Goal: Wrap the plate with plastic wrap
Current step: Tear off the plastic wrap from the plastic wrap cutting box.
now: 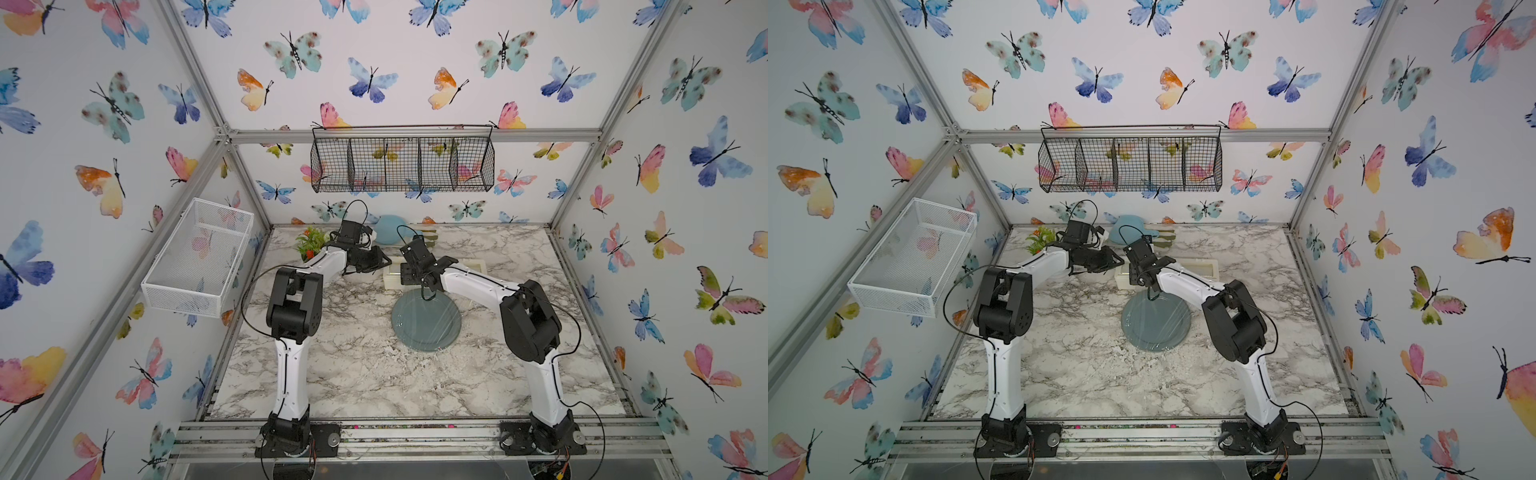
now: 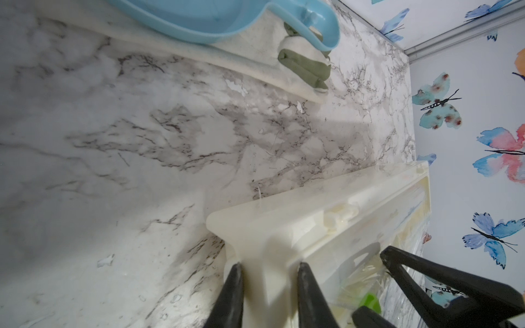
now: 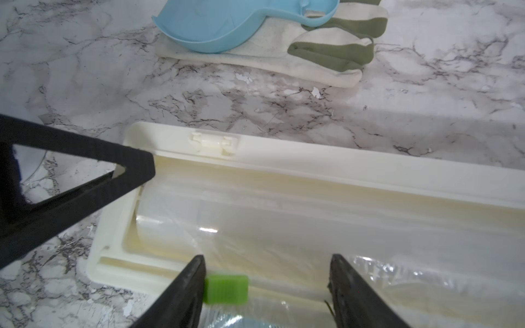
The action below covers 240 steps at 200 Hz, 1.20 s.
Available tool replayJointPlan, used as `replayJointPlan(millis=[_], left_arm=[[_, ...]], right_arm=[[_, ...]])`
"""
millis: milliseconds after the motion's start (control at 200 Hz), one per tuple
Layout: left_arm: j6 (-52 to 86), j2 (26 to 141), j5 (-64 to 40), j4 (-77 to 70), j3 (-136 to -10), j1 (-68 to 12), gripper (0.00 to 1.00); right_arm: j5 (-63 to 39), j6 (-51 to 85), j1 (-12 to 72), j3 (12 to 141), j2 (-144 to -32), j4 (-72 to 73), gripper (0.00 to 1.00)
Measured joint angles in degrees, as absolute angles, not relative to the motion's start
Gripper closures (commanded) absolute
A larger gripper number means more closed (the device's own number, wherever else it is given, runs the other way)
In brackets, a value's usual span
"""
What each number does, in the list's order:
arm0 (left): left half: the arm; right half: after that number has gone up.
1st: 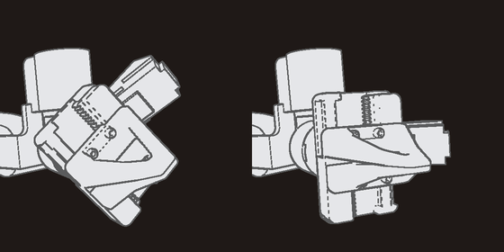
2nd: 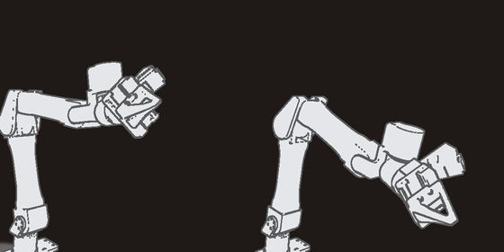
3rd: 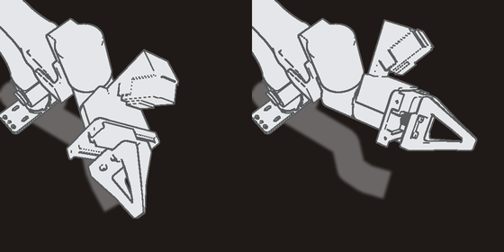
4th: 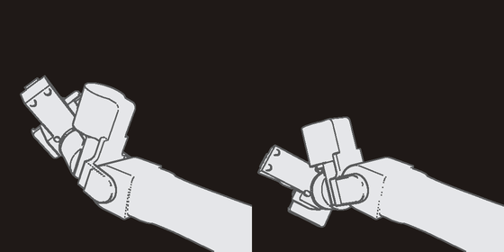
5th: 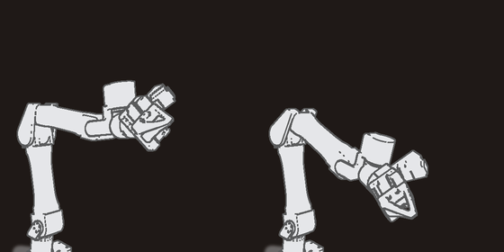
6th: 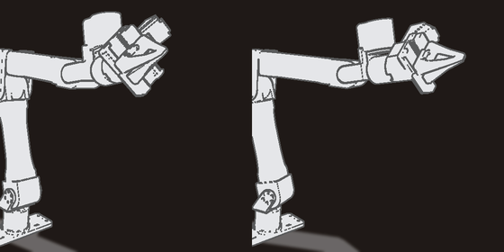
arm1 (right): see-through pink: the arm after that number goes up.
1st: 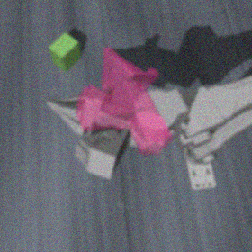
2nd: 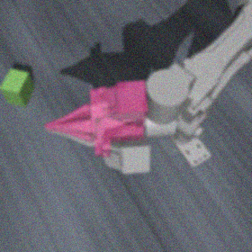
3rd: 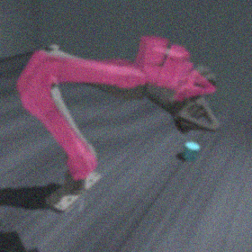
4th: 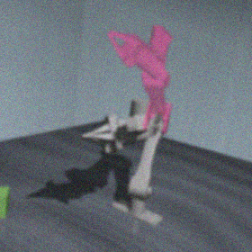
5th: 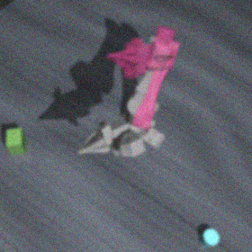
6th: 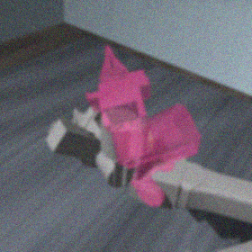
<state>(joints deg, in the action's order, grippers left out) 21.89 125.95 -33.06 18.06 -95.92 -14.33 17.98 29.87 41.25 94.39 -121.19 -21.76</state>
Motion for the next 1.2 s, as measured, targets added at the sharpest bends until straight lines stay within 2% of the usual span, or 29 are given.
replayJointPlan(millis=[430,455,501,571,656,711,831,1081,1136,1201], left_arm=[[22.33,126.5,-33.95,17.82,-96.27,-15.31,0.86],[22.35,126.5,-33.95,17.85,-96.27,-15.31,0.83],[22.44,126.48,-34.0,17.76,-96.25,-15.31,0.61],[22.24,126.04,-33.54,16.91,-95.33,-15.31,0.42],[22.63,125.05,-32.77,14.55,-92.31,-14.98,0.33],[22.55,124.4,-32.38,13.69,-91.11,-15.0,0.33],[22.33,123.48,-31.7,13.02,-90.21,-15.38,0.4],[20.91,122.61,-27.0,15.77,-91.39,-17.41,0.39],[20.58,122.52,-25.78,16.45,-91.72,-17.76,0.44],[20.01,122.52,-24.71,17.65,-92.73,-18.17,0.53]], right_arm=[[13.39,27.46,38.92,88.55,-117.43,-18.37,0.31],[13.34,27.4,38.92,88.55,-117.43,-18.39,0.31],[13.26,27.33,38.87,88.55,-117.43,-18.37,0.31],[13.13,27.24,38.81,88.55,-117.43,-18.41,0.32],[12.97,27.09,38.65,88.9,-117.43,-19.29,0.32],[12.93,26.92,38.59,89.34,-117.43,-20.34,0.32],[13.1,26.48,37.91,90.15,-117.43,-22.85,0.32],[13.69,26.41,36.97,90.96,-117.43,-25.39,0.32],[13.74,26.41,36.95,91.05,-117.45,-25.54,0.32],[13.98,26.41,36.95,91.09,-117.47,-25.71,0.32]])
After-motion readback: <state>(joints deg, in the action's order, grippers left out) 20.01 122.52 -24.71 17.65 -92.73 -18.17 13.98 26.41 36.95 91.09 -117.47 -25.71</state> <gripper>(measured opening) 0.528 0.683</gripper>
